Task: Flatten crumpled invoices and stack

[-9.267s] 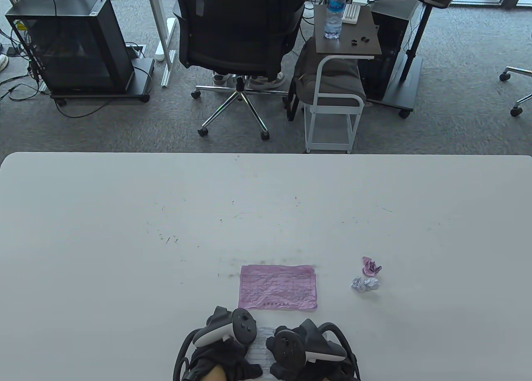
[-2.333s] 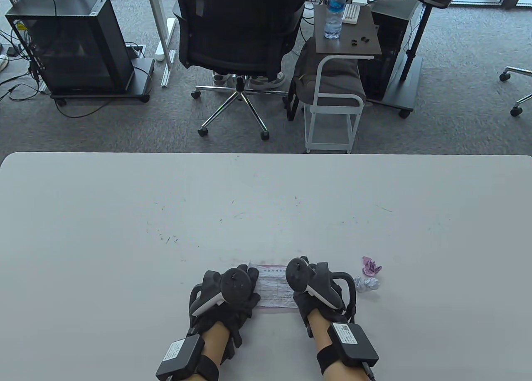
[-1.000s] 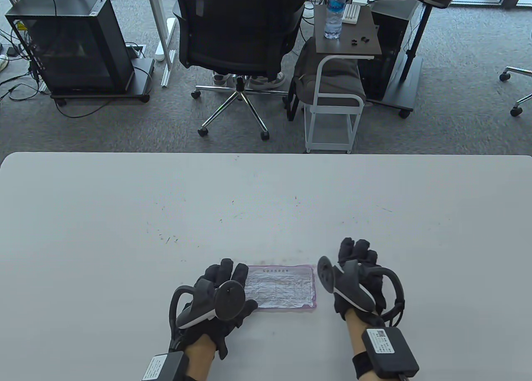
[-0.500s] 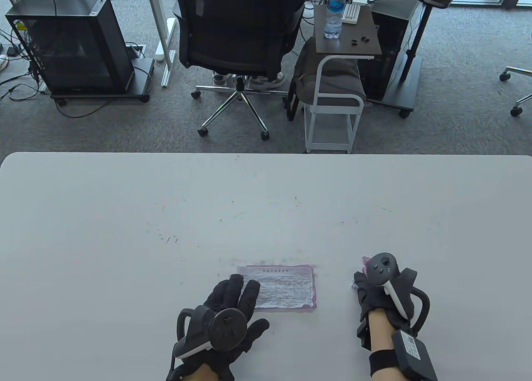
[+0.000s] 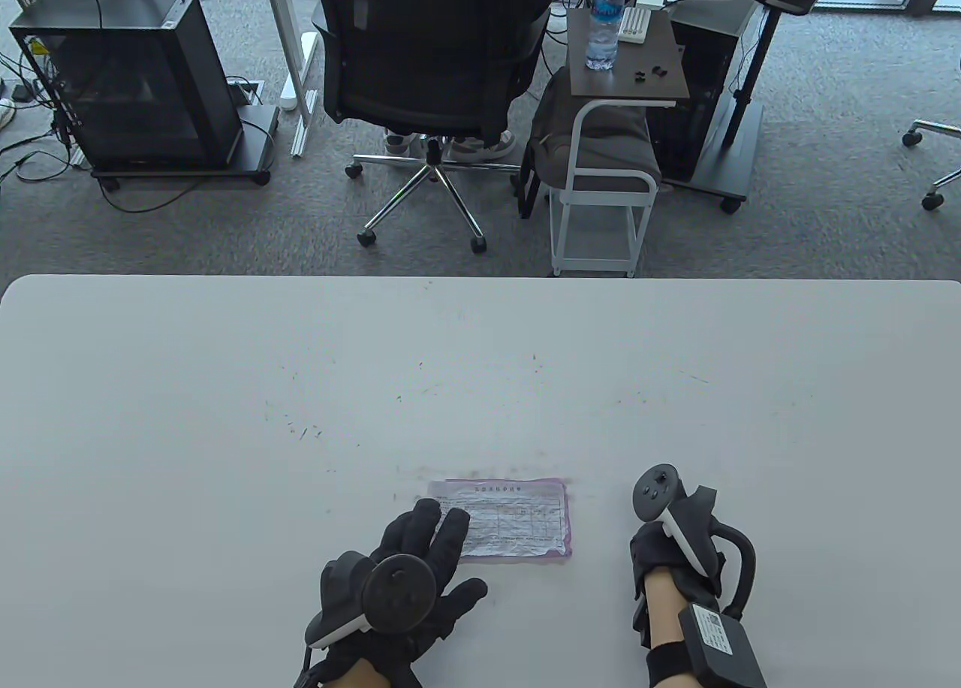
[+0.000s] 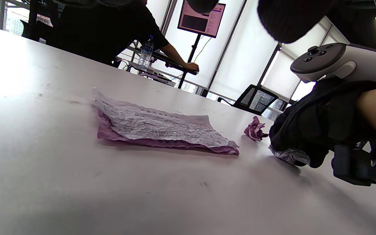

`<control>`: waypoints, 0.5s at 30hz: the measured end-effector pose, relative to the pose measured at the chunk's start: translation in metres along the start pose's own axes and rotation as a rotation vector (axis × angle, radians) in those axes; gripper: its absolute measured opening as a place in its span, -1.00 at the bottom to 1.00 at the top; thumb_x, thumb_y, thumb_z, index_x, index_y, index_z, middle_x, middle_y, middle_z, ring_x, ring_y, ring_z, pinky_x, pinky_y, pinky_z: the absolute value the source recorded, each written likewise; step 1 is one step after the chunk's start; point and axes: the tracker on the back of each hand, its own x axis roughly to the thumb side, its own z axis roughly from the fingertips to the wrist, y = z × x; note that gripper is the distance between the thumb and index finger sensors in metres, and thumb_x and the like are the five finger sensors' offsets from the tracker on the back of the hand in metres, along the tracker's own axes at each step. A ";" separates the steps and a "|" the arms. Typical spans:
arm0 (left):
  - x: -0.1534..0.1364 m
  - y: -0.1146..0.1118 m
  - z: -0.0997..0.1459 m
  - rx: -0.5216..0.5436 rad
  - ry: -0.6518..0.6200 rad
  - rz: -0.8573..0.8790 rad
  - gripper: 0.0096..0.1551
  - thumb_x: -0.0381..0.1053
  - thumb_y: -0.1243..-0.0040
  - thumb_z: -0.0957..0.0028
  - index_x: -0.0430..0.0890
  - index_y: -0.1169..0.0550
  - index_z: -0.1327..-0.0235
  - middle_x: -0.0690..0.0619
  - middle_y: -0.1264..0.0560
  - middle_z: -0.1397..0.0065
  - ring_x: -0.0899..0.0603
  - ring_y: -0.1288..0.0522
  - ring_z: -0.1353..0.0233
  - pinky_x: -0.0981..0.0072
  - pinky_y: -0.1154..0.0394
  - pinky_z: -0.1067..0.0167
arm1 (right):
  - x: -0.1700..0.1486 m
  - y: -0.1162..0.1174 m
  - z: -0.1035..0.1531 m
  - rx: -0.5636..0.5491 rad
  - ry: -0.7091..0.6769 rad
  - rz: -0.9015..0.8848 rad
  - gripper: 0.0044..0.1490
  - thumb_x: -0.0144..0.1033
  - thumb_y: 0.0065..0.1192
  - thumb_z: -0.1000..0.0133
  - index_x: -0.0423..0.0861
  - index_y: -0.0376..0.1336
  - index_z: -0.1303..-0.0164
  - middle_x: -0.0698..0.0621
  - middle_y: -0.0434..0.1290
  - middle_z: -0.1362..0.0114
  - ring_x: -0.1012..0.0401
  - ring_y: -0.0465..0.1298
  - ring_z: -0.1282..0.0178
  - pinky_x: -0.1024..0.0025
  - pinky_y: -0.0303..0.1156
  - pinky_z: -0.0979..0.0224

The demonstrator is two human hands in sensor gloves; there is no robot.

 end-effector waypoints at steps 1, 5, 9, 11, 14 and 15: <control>0.000 0.001 0.001 0.005 -0.001 0.008 -0.07 0.24 -0.12 -0.23 -0.20 -0.10 -0.67 -0.34 0.16 -0.60 -0.58 0.03 -0.54 -0.40 -0.14 -0.34 | -0.002 -0.003 0.004 -0.012 -0.010 -0.019 -0.25 -0.35 0.39 -0.12 -0.34 0.11 -0.41 -0.32 0.47 -0.25 -0.07 0.61 -0.01 0.24 0.66 0.08; 0.000 0.003 0.003 0.006 -0.017 0.067 -0.07 0.23 -0.13 -0.23 -0.21 -0.09 -0.66 -0.34 0.15 -0.60 -0.57 0.01 -0.54 -0.39 -0.17 -0.34 | -0.007 -0.021 0.025 -0.064 -0.087 -0.134 -0.26 -0.35 0.39 -0.11 -0.33 0.13 -0.39 -0.32 0.49 -0.22 -0.06 0.62 0.02 0.25 0.66 0.11; 0.002 0.004 0.004 0.009 -0.047 0.114 -0.07 0.21 -0.14 -0.23 -0.22 -0.08 -0.66 -0.35 0.11 -0.60 -0.56 -0.10 -0.53 -0.35 -0.24 -0.33 | -0.010 -0.040 0.051 -0.076 -0.195 -0.345 -0.26 -0.35 0.39 -0.11 -0.33 0.13 -0.39 -0.32 0.49 -0.21 -0.05 0.62 0.03 0.26 0.66 0.11; 0.004 0.003 0.004 0.001 -0.068 0.149 -0.08 0.18 -0.15 -0.24 -0.23 -0.08 -0.65 -0.35 0.09 -0.60 -0.54 -0.16 -0.52 -0.32 -0.28 -0.31 | -0.009 -0.045 0.063 -0.059 -0.267 -0.467 -0.26 -0.34 0.39 -0.11 -0.34 0.12 -0.40 -0.32 0.49 -0.21 -0.05 0.62 0.03 0.26 0.66 0.11; 0.010 0.003 0.004 -0.001 -0.114 0.197 -0.12 0.11 -0.17 -0.24 -0.25 -0.10 -0.64 -0.39 -0.02 -0.58 -0.44 -0.38 -0.43 -0.21 -0.42 -0.24 | 0.000 -0.047 0.084 0.017 -0.390 -0.705 -0.25 -0.34 0.38 -0.12 -0.34 0.12 -0.40 -0.32 0.48 -0.22 -0.05 0.62 0.02 0.26 0.65 0.11; 0.011 0.003 0.005 0.000 -0.121 0.219 -0.13 0.09 -0.17 -0.24 -0.26 -0.11 -0.63 -0.39 -0.07 -0.56 -0.40 -0.43 -0.39 -0.17 -0.46 -0.21 | 0.003 -0.046 0.090 0.036 -0.409 -0.754 -0.26 -0.35 0.39 -0.12 -0.35 0.12 -0.40 -0.33 0.48 -0.21 -0.06 0.62 0.03 0.25 0.65 0.12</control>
